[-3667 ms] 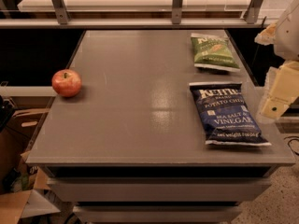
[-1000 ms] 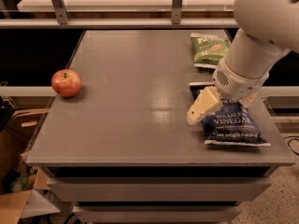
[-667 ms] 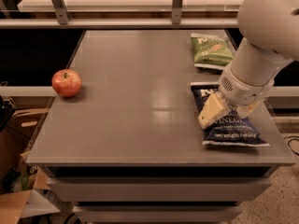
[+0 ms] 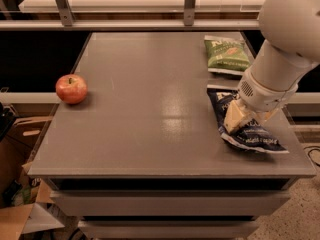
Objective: Move blue chip bag near apple
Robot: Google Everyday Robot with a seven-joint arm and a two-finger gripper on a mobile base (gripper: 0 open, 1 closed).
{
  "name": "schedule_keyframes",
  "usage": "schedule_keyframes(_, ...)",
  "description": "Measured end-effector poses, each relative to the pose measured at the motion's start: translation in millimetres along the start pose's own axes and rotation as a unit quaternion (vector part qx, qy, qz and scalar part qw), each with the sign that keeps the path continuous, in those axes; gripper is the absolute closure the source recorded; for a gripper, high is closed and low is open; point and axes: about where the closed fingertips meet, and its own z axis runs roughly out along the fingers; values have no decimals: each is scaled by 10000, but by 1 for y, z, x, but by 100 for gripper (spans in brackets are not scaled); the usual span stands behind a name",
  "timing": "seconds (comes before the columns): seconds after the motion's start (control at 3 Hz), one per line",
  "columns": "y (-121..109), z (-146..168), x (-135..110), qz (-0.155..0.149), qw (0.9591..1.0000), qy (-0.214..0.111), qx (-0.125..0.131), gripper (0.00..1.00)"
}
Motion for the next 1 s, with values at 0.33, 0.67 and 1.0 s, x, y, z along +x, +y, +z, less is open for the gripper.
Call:
schedule_keyframes(0.33,0,-7,-1,-1,10000,0,1,100)
schedule_keyframes(0.67,0,-9,-1,-1,10000,0,1,100)
schedule_keyframes(1.0,2,-31,-25,-569,9979,-284,104,100)
